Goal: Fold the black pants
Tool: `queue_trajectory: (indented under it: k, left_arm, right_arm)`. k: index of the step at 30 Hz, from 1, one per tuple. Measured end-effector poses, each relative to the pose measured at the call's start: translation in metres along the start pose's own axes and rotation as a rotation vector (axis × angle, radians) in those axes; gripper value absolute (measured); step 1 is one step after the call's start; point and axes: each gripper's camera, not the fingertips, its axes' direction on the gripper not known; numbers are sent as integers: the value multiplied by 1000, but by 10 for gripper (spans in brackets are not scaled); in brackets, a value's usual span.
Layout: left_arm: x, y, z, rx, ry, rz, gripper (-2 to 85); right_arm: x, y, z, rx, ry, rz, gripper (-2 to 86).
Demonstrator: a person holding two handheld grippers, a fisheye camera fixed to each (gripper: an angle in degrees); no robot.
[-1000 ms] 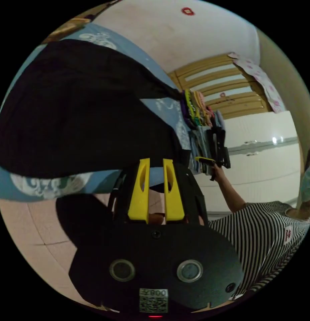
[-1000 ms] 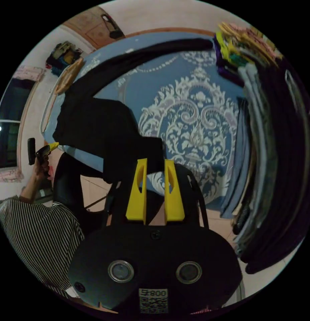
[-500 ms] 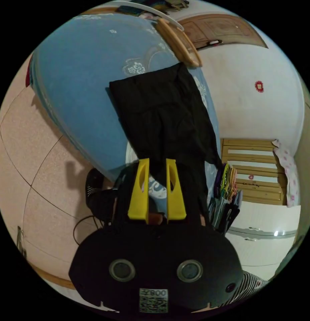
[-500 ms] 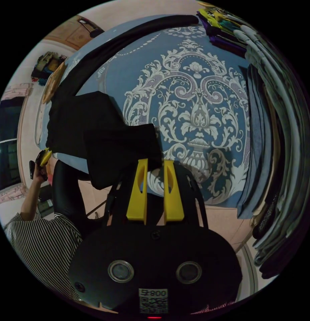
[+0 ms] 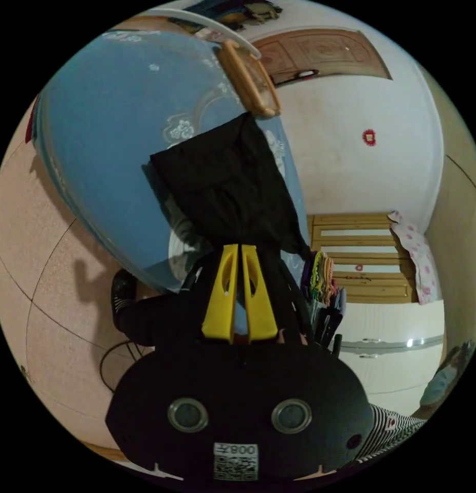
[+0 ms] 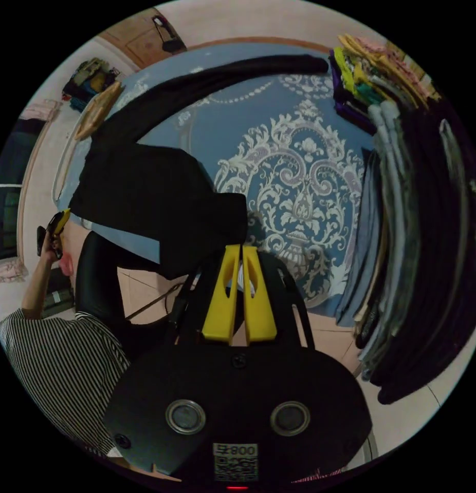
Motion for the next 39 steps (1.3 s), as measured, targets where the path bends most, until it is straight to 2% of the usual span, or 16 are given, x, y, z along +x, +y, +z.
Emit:
queue_trajectory:
  k: [4, 8, 12, 16, 18, 20, 23, 30, 35, 39]
  left_arm:
    - [9, -6, -30, 28, 5, 102, 12]
    - [3, -8, -50, 38, -34, 121, 12]
    - [-20, -6, -49, -27, -129, 66, 12]
    - [-35, 0, -52, -30, -132, 8, 13]
    - [-37, 1, -58, -23, -124, 16, 14]
    - [-37, 1, -61, -26, -136, 22, 14]
    - [-39, 0, -64, -27, -133, 9, 15]
    - [-36, -1, -70, -29, -139, -1, 14]
    - [-34, -1, -68, -24, -131, -25, 13]
    - [-23, -4, -67, -5, -68, -28, 11]
  right_arm:
    - [-14, 33, -72, 128, 90, -31, 5]
    - [-25, 58, -101, 112, 225, -40, 5]
    - [-14, 68, -71, 21, 229, 15, 7]
    - [7, 84, -26, -104, 243, 176, 11]
    - [0, 100, -29, -31, 180, 184, 17]
    - [-19, 120, -36, 91, 25, 156, 41]
    - [-49, 134, -31, 151, -51, 107, 78]
    - [-102, 133, 11, 39, 52, -25, 111]
    - [-109, 133, 37, -72, 232, -28, 43]
    - [-96, 136, 13, -21, 205, 1, 20]
